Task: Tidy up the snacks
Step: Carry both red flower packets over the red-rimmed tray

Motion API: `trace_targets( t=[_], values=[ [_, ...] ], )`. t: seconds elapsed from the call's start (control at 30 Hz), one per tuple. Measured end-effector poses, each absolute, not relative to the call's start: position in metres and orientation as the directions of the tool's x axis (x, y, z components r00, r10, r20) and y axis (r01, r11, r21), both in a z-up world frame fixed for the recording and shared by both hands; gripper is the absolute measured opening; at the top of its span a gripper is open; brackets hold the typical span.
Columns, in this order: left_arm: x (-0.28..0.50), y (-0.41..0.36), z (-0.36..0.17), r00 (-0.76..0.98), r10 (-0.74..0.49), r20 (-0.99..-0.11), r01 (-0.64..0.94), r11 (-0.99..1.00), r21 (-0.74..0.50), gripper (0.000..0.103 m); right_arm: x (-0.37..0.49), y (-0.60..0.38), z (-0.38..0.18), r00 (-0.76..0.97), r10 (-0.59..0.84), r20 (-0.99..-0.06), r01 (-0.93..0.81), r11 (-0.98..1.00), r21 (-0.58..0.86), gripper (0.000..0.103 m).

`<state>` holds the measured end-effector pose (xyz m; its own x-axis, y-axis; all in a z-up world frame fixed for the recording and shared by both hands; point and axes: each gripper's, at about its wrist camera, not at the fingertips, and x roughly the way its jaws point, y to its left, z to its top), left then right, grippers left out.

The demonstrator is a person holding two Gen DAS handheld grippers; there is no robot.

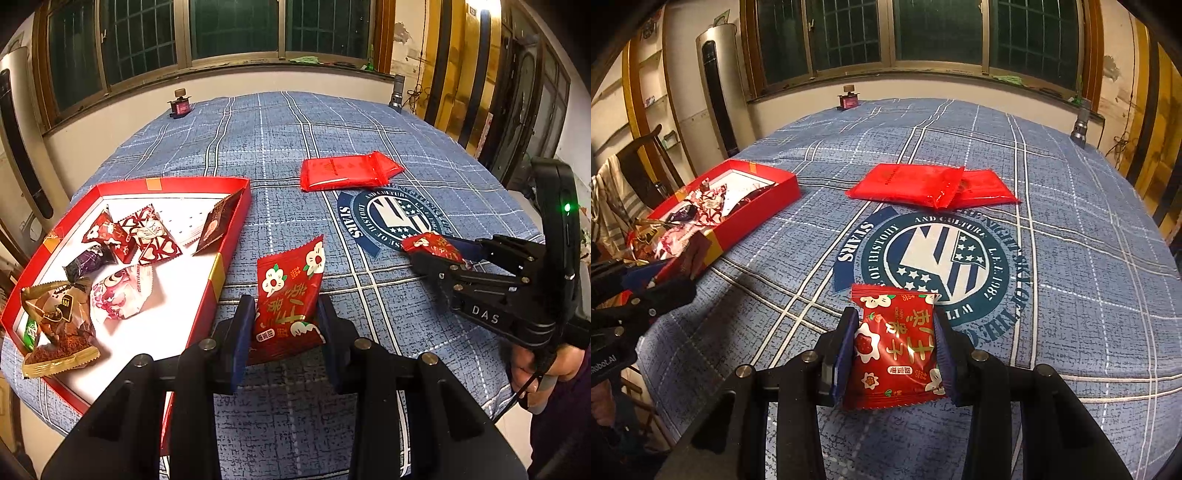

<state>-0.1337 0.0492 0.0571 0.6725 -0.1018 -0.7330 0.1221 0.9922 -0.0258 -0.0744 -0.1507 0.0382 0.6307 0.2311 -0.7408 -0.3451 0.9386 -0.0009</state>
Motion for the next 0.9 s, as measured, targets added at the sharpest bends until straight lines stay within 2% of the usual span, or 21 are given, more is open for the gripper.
trace_targets(
  t=[0.27,0.47,0.73,0.9],
  values=[
    [-0.142,0.064,0.070,0.731,-0.046,-0.680,0.079,0.997,0.017,0.032,-0.079,-0.143,0.037,0.641,0.210,-0.739,-0.325,0.946,-0.014,0.041],
    [-0.150,0.097,0.084,0.783,0.034,-0.621,-0.003,0.999,0.051,0.032,-0.091,-0.122,0.041,0.688,0.201,-0.698,-0.346,0.935,-0.072,0.041],
    [-0.159,0.165,0.078,0.785,0.190,-0.590,-0.171,0.981,0.088,0.032,-0.083,-0.067,0.050,0.668,0.253,-0.700,-0.409,0.910,-0.062,0.041],
    [-0.161,0.193,0.074,0.775,0.224,-0.591,-0.225,0.972,0.074,0.032,-0.073,-0.021,0.065,0.650,0.327,-0.686,-0.474,0.880,-0.030,0.041]
  ],
)
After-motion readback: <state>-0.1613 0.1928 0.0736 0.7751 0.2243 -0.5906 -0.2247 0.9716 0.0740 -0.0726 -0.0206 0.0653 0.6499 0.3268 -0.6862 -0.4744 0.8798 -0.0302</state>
